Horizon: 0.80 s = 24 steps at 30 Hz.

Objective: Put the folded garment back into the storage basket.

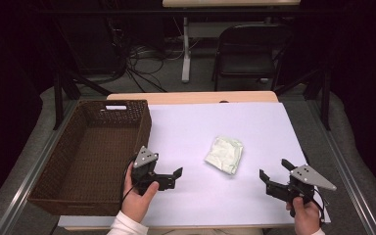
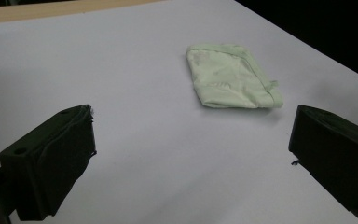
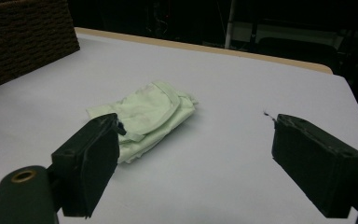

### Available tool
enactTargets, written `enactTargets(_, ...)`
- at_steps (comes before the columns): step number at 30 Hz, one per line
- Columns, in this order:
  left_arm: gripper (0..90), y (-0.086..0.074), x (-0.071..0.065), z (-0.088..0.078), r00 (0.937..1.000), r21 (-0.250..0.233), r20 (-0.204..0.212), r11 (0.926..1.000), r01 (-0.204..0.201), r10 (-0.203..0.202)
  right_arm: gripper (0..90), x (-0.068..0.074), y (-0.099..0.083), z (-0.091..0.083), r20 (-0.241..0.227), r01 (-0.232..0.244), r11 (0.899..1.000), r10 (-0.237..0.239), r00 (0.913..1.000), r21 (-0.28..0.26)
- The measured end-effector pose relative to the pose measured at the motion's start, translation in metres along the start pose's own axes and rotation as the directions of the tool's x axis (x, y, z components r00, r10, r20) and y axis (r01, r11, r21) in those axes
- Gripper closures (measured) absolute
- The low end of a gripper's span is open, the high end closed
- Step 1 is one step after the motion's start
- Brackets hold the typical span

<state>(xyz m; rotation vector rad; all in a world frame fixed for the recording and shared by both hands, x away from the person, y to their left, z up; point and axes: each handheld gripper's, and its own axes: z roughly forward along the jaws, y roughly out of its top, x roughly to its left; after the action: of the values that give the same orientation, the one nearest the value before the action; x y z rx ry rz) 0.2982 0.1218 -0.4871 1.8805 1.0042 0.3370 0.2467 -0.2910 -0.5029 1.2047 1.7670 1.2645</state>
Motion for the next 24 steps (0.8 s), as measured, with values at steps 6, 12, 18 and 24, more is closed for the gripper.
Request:
enactTargets(6, 0.4, 0.004, -0.003, 0.008, 0.9997, 0.028, 0.007, 0.9993, 0.025, -0.025, 14.5, -0.002, 0.0, 0.002, 0.011, 0.001, 1.0, -0.001, 0.9999, -0.002)
enactTargets(12, 0.4, 0.011, -0.003, 0.011, 0.9991, 0.07, 0.012, 0.9967, 0.039, -0.04, 14.5, -0.001, 0.0, 0.008, 0.015, 0.009, 1.0, -0.009, 0.9998, 0.002)
enactTargets(18, 0.4, 0.021, -0.005, 0.012, 0.9961, 0.093, 0.035, 0.9927, 0.077, -0.081, 14.5, 0.0, 0.001, 0.012, 0.014, 0.015, 1.0, -0.015, 0.9998, 0.011)
enactTargets(24, 0.4, 0.032, -0.003, 0.011, 0.996, 0.106, 0.041, 0.9916, 0.074, -0.079, 14.5, 0.002, 0.001, 0.02, -0.004, 0.014, 1.0, -0.014, 0.9999, 0.019)
